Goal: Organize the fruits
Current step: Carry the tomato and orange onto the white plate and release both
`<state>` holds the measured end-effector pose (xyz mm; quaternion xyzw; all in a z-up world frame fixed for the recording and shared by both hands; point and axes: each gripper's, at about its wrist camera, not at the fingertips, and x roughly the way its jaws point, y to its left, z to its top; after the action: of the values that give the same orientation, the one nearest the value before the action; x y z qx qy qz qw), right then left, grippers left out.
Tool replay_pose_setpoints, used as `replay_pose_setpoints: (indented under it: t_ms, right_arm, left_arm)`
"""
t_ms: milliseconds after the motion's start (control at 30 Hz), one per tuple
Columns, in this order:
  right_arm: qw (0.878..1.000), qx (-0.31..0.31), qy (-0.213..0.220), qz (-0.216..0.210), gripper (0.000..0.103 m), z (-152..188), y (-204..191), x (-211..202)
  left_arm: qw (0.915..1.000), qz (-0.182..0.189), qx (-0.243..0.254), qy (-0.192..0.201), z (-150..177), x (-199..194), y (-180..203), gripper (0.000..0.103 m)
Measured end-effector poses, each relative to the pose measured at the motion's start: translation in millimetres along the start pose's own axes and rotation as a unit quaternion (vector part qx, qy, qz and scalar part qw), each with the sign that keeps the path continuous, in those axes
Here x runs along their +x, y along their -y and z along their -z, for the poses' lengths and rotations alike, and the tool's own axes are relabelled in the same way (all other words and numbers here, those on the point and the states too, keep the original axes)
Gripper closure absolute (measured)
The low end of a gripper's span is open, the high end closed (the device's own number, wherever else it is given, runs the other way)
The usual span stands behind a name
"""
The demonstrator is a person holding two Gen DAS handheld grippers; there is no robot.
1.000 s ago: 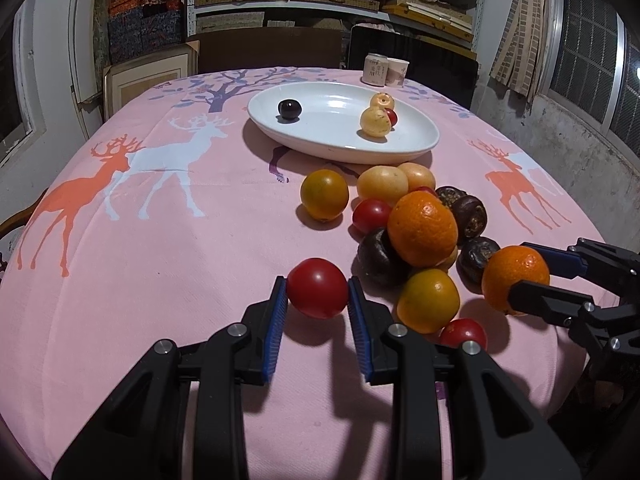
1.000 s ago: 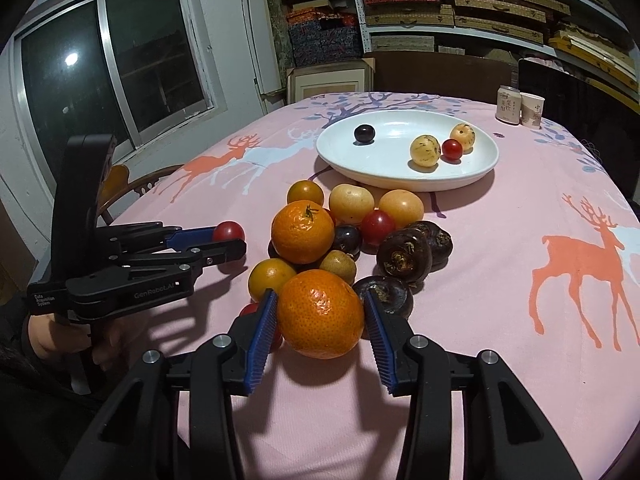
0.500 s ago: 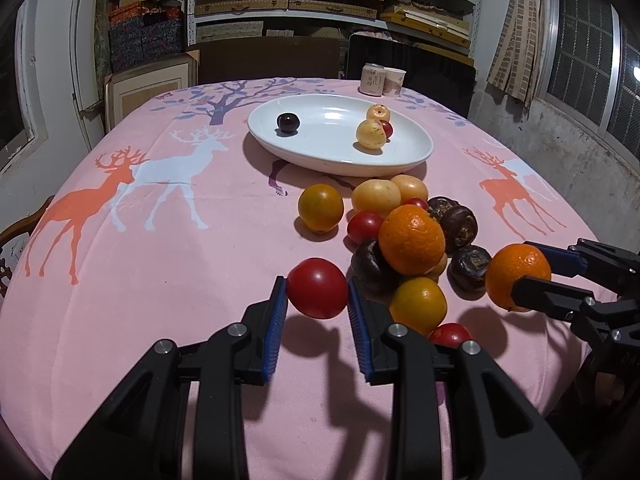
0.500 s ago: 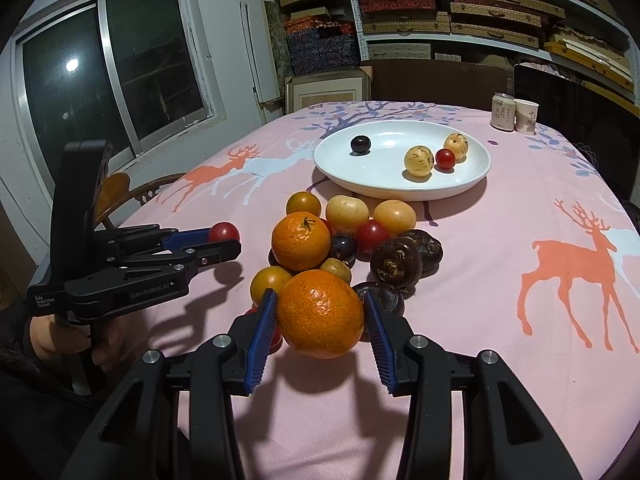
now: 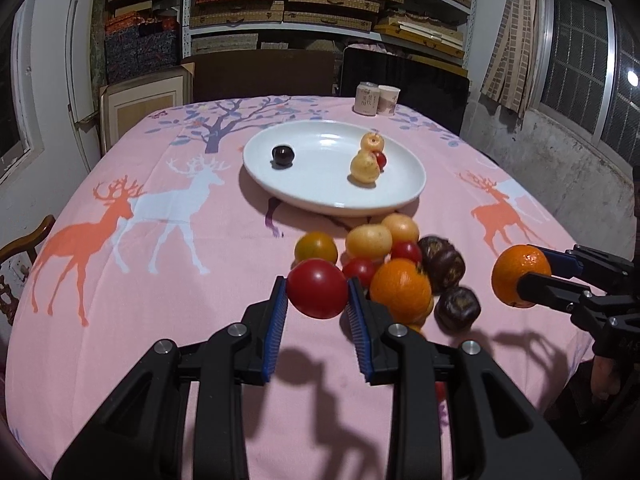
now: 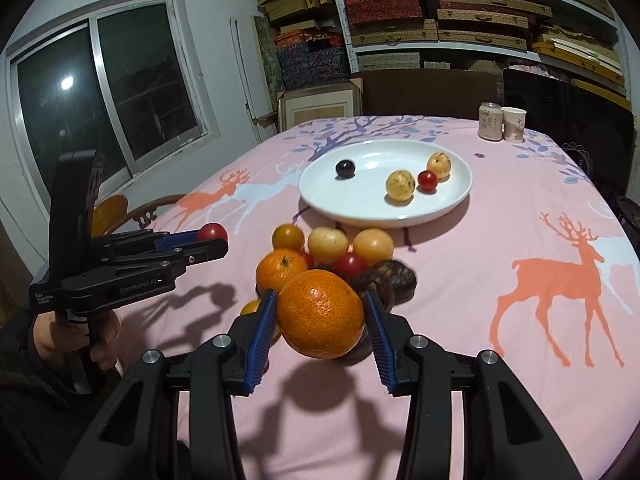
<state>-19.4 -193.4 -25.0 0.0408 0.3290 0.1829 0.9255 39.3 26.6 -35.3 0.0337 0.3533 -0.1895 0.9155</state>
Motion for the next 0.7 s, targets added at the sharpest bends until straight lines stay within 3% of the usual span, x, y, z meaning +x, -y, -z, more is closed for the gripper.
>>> replay_pose_setpoints:
  t_ms: [167,367,533,700]
  right_arm:
    - [1.0,0.004,0.019,0.008,0.058,-34,17,1]
    - [0.999,0.051,0.01,0.001,0.058,-93,57,35]
    - [0.997,0.071,-0.005,0.007,0.058,-143,83,92]
    - [0.997,0.068,-0.034,0.028,0.058,-170,98,161]
  left_arm:
    - [0.9999,0.007,0.012,0.008,-38,11,4,0.073]
    - [0.9994,0.026,0.022,-0.011,-91,62,12,0.073]
    - [0.9984,0.024,0.029,-0.041,-126,125,17,0.073]
    - [0.9964,0.016,0.028,-0.079,-141,181,10,0.073]
